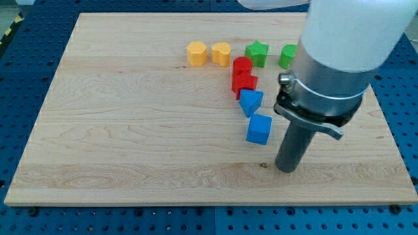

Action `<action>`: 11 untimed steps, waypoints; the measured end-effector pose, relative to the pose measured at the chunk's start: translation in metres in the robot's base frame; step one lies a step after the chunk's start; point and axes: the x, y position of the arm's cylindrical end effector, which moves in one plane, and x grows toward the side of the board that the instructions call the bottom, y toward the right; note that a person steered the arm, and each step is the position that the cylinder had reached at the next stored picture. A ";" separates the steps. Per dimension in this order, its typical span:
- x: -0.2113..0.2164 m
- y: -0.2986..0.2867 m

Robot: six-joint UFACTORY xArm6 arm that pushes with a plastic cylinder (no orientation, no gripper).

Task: Move the blue cube a bit up

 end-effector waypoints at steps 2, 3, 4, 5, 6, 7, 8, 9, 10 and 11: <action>-0.008 -0.010; -0.022 -0.010; -0.033 -0.010; -0.041 -0.010; -0.044 -0.010; -0.044 -0.010; -0.044 -0.020; -0.044 -0.031; -0.044 -0.043; -0.049 -0.049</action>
